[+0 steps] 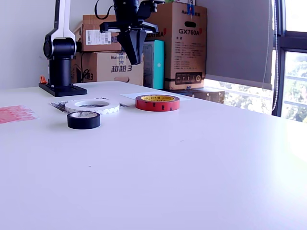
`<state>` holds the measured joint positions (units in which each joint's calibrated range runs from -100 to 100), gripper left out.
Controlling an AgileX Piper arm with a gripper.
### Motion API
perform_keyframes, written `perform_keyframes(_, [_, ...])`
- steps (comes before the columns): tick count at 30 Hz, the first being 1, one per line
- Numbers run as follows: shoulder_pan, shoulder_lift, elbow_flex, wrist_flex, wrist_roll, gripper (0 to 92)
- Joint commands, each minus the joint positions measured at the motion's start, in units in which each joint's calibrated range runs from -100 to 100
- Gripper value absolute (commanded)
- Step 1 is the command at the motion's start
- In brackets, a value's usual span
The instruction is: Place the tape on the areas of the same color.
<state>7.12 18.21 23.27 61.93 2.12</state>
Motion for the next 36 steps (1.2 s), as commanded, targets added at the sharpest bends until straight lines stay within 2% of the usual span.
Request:
perform_keyframes(1, [-0.1,0.7,1.1,-1.5,3.6,0.7])
perform_keyframes(6, [0.0,2.1,1.3,-4.3,6.5,2.4])
perform_keyframes(11, [-0.1,4.4,1.1,-6.0,8.0,14.4])
perform_keyframes(18, [0.2,7.0,1.1,-6.9,7.5,23.6])
perform_keyframes(24, [0.3,8.9,1.1,-7.4,7.1,37.7])
perform_keyframes(31, [0.5,10.8,1.1,-7.5,1.2,49.3])
perform_keyframes(36, [0.4,11.7,1.2,-10.4,0.3,54.6])
